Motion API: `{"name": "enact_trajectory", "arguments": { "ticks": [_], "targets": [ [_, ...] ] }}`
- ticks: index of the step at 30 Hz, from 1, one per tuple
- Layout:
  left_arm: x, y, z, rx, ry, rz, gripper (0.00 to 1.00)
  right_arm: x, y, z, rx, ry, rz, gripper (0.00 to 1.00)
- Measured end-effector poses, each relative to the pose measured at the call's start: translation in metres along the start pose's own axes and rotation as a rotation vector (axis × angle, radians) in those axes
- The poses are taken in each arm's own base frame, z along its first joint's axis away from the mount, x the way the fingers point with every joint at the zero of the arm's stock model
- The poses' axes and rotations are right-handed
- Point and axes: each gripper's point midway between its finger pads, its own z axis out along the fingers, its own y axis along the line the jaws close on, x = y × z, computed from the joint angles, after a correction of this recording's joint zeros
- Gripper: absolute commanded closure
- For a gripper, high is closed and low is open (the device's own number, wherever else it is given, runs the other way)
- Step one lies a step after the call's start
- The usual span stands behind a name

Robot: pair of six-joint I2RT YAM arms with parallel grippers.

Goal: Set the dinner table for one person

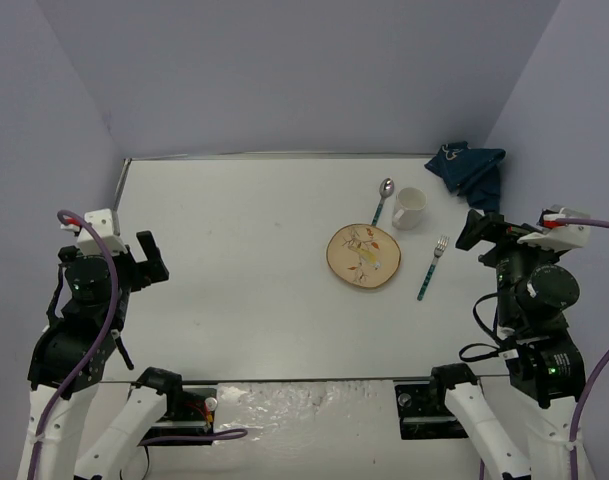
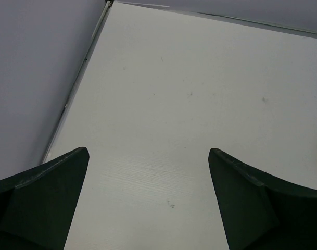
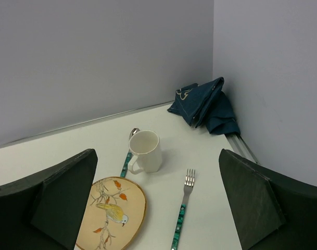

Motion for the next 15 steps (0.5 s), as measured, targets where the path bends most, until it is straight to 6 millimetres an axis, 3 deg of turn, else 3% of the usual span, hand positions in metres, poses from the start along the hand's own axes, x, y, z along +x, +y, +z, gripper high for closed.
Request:
{"name": "enact_trajectory", "arguments": {
  "ticks": [9, 13, 15],
  "targets": [
    [0.020, -0.003, 0.005, 0.010, 0.056, 0.009, 0.03, 0.021, 0.000, 0.011, 0.024, 0.056, 0.018, 0.00],
    [0.026, -0.006, 0.009, 0.017, 0.082, 0.005, 0.03, 0.047, 0.002, 0.043, 0.086, 0.146, 0.028, 0.00],
    [0.031, -0.009, 0.012, 0.023, 0.101, 0.000, 0.03, 0.073, 0.004, 0.066, 0.129, 0.228, 0.021, 0.00]
  ]
}}
